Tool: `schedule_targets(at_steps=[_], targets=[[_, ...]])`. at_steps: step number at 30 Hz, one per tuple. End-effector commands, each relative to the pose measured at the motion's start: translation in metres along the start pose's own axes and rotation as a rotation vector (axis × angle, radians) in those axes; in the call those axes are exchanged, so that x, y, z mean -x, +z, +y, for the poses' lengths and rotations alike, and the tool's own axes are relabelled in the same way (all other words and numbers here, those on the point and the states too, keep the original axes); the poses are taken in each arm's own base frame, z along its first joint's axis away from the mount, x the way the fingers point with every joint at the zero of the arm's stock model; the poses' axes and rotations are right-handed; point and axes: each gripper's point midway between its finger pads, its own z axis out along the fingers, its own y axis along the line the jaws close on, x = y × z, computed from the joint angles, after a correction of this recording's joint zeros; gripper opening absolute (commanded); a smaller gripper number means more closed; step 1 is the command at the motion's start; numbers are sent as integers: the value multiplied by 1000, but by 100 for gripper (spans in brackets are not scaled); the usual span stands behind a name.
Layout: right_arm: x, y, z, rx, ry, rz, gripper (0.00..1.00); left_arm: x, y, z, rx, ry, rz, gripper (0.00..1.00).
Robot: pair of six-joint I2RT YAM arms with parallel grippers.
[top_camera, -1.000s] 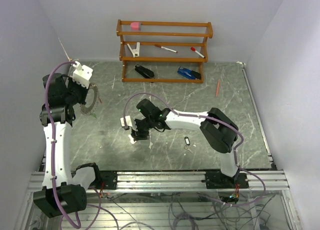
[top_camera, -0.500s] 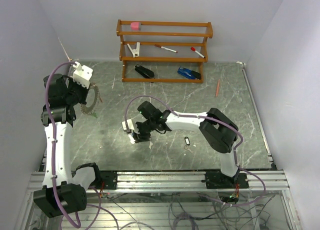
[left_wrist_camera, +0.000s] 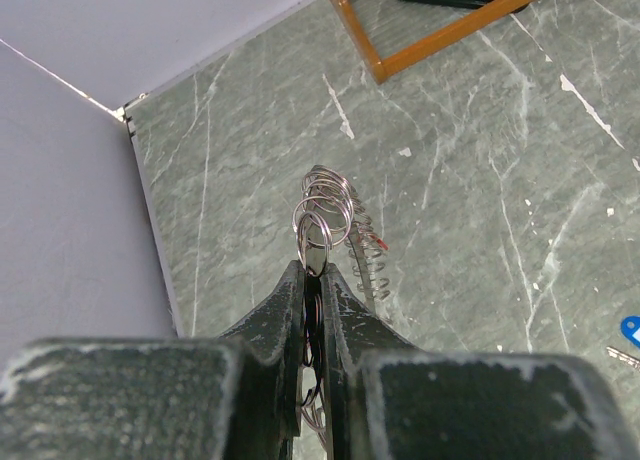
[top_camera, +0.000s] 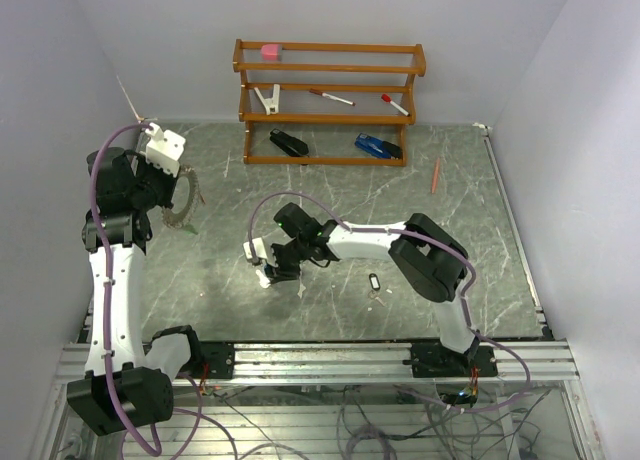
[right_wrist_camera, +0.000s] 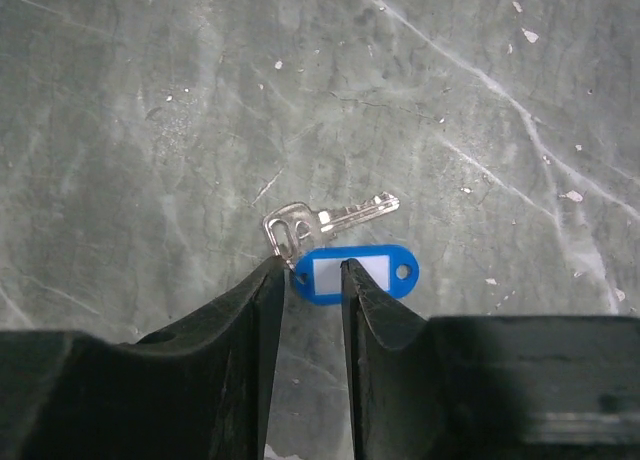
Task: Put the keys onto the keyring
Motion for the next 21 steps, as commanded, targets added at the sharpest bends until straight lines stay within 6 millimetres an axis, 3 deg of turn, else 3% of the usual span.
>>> schedule_targets(at_steps=[1,3,4,6,15,21], targets=[[-4,2,-6,-15,2,5,29,19,-3,9,32,29,-80,7],[-8,2,-7,-18,9,14,25,19,-3,9,30,28,-80,7],[-9,1,-9,-32,12,19,11,19,-3,9,31,28,-80,7],[-11,1,-10,-47,28,25,2,18,-2,9,31,25,-79,7],[-18,2,-6,-45,84,45,0,17,-1,8,27,19,-80,7],[-11,-2,-12,-79,141,43,0,16,0,8,26,17,-79,7]])
